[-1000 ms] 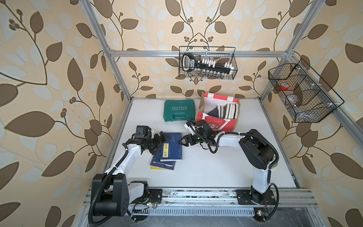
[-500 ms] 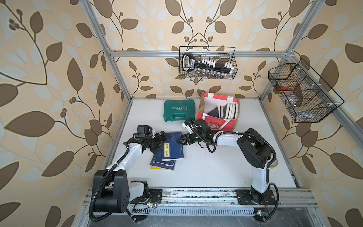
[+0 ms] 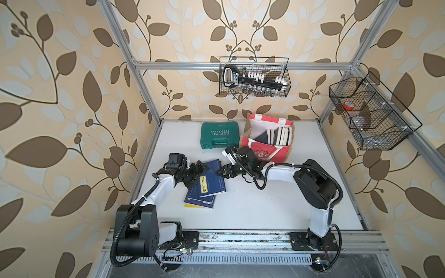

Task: Put the books into the canvas bag
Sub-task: Pick up the book from the book.

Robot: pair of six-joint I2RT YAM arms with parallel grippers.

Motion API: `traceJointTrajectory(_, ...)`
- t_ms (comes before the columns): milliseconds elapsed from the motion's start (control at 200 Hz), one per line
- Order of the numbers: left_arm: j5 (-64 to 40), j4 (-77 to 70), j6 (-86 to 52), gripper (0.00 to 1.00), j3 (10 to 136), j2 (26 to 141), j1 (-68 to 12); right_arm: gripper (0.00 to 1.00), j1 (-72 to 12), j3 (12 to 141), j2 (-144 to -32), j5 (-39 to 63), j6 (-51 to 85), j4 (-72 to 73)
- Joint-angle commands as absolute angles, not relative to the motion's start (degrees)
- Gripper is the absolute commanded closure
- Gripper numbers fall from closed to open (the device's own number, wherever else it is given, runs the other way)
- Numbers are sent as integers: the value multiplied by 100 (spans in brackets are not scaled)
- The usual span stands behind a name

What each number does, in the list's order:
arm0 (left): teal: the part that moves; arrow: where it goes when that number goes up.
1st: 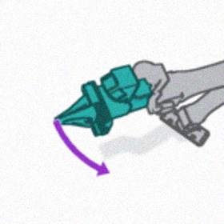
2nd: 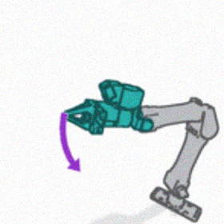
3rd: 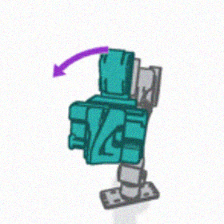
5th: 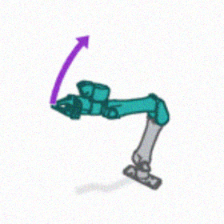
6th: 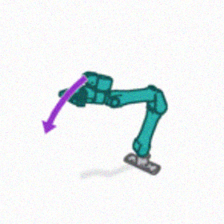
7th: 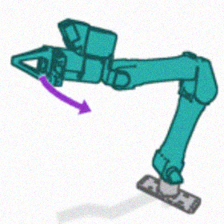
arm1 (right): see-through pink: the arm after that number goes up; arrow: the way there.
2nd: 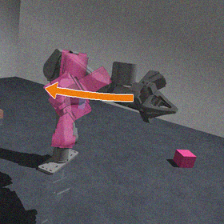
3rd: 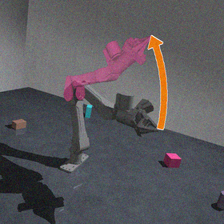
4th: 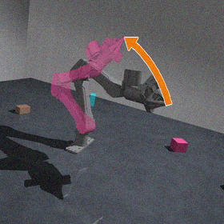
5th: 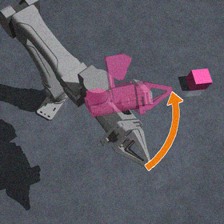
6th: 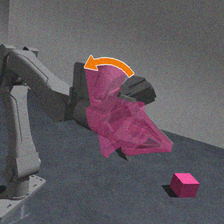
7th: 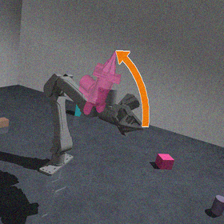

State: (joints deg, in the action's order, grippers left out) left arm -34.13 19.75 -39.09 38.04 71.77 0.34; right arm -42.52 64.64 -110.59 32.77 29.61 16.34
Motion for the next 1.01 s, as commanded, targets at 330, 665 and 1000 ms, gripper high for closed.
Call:
traceJointTrajectory(330, -3884, 1617, -3973, 3, 3844, 7183, -50, 47, -4498, 6153, -10818, 3734, 3027, 2045)
traceJointTrajectory(665, -3933, 1568, -3988, 3, 3825, 7181, -46, 57, -4501, 6209, -11103, 3867, 3145, 2174)
traceJointTrajectory(1000, -3867, 1957, -3873, 1, 4054, 6840, -49, 95, -4474, 6260, -10961, 3372, 3501, 1960)
